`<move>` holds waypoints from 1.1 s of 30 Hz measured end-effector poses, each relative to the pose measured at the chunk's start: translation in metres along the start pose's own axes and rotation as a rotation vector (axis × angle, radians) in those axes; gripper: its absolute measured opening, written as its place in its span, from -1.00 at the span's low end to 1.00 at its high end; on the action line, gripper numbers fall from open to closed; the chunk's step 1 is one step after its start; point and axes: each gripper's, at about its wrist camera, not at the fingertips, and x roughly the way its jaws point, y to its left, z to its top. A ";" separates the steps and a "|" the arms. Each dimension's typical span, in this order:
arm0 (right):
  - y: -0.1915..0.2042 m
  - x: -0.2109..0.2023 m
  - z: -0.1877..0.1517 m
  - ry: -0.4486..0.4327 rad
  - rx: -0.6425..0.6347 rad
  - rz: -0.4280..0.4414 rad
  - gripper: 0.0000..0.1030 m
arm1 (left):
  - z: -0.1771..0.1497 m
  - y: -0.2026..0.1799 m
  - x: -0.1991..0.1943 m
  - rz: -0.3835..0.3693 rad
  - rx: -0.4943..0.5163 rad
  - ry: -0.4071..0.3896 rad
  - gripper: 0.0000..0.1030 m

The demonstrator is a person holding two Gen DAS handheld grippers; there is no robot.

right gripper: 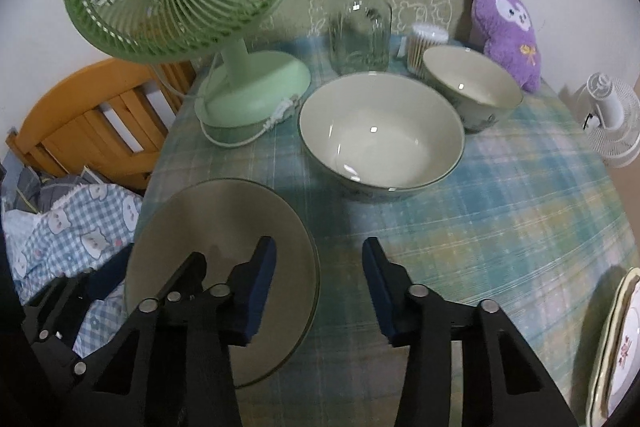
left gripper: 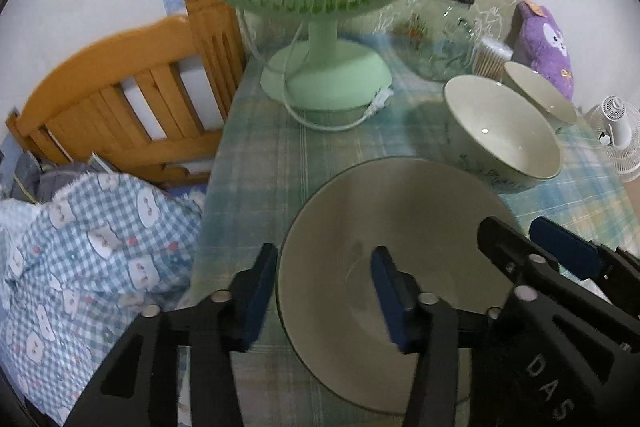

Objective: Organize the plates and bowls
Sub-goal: 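Move both grippers to the plain grey-green plate beside the bowls, then grasp the rim of the plain grey-green plate with both grippers, then carry the plain plate with both grippers over the plate stack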

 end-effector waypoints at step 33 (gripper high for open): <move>-0.043 -0.061 -0.014 -0.011 -0.002 0.004 -0.66 | -0.017 -0.053 -0.062 -0.037 -0.024 -0.030 -0.29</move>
